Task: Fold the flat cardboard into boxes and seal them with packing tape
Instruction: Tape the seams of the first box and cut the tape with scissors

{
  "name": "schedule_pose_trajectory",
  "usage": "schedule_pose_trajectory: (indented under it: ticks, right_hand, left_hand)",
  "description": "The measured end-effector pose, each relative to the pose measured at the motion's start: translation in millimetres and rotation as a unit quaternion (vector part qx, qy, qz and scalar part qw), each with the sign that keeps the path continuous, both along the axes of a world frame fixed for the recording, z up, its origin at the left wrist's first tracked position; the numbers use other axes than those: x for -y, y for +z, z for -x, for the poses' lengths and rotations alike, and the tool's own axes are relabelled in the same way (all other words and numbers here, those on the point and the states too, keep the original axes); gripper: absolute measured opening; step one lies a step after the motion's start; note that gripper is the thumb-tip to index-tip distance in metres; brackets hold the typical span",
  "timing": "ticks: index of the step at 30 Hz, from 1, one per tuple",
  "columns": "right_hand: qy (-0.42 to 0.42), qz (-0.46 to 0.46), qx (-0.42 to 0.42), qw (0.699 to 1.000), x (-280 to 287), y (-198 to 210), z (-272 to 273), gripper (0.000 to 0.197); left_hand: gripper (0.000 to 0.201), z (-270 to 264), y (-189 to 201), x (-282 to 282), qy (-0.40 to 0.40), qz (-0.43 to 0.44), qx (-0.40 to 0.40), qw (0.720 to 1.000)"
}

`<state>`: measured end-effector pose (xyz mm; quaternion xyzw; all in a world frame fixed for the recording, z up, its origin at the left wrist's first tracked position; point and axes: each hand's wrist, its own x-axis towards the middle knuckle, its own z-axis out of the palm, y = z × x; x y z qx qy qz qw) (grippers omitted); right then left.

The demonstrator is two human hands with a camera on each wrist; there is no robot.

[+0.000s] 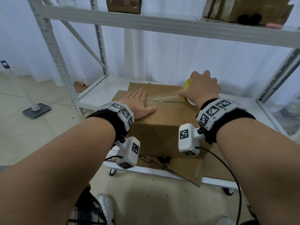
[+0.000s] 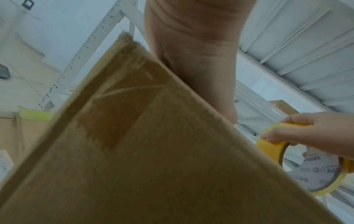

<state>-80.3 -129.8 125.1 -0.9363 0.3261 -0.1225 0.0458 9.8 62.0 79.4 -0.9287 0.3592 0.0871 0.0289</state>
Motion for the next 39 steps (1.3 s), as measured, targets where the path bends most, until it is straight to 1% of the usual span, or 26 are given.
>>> schedule_pose_trajectory:
  ticks: [3,10,12,15,17,21,24,28,30,32,34,36,37,38,39]
  right_hand:
    - [-0.001,-0.003,0.004,1.0,0.5,0.4,-0.1,0.064]
    - [0.016,-0.003,-0.007,1.0,3.9,1.2,-1.1,0.063]
    - [0.023,-0.012,-0.013,1.0,3.8,4.2,-2.1,0.063]
    - [0.041,-0.008,-0.032,0.999,1.6,5.5,-3.8,0.056]
    - [0.054,-0.004,-0.023,0.998,-0.3,3.9,-3.5,0.056]
    - [0.053,-0.002,0.039,0.998,-3.3,-1.7,2.1,0.068]
    - [0.052,-0.009,0.074,0.996,-3.9,-6.0,7.5,0.072]
    - [0.062,-0.077,0.153,0.983,-3.7,-14.9,15.9,0.074]
    - [0.073,-0.114,0.193,0.972,-0.4,-19.5,21.7,0.081]
    - [0.067,-0.165,0.25,0.952,5.4,-22.5,26.8,0.092]
    - [0.054,-0.232,0.289,0.927,12.2,-24.2,29.1,0.094]
    - [0.038,-0.302,0.284,0.909,21.2,-26.9,30.1,0.094]
    - [0.025,-0.313,0.262,0.913,25.8,-28.8,31.5,0.092]
    - [0.007,-0.307,0.229,0.924,30.3,-32.0,32.9,0.083]
    - [-0.006,-0.29,0.2,0.936,36.8,-35.9,34.0,0.065]
  left_hand:
    - [0.088,7.6,1.3,9.8,-0.017,-0.012,-0.007,1.0]
    - [0.108,21.6,0.4,42.1,-0.02,-0.005,-0.05,0.999]
    - [0.11,25.6,-0.7,53.1,-0.029,0.0,-0.055,0.998]
    - [0.109,32.8,-2.9,73.0,-0.04,0.012,-0.059,0.997]
    - [0.107,35.2,-4.0,79.4,-0.044,0.016,-0.06,0.997]
    - [0.103,31.8,-3.3,63.7,-0.059,0.033,-0.067,0.995]
    - [0.097,20.0,0.7,33.3,-0.019,0.025,-0.045,0.998]
    - [0.096,8.7,2.3,1.0,0.041,0.016,-0.022,0.999]
    - [0.095,10.3,0.8,1.2,0.077,0.018,-0.025,0.997]
    - [0.093,16.7,3.7,8.7,0.126,0.024,-0.037,0.991]
    - [0.085,24.5,9.2,17.4,0.149,0.028,-0.045,0.987]
    - [0.077,28.5,10.8,27.5,0.142,0.037,-0.042,0.988]
    - [0.077,28.7,9.2,33.0,0.126,0.035,-0.033,0.991]
    - [0.081,29.4,6.5,37.9,0.105,0.031,-0.023,0.994]
    - [0.086,29.4,2.8,42.0,0.083,0.031,-0.016,0.996]
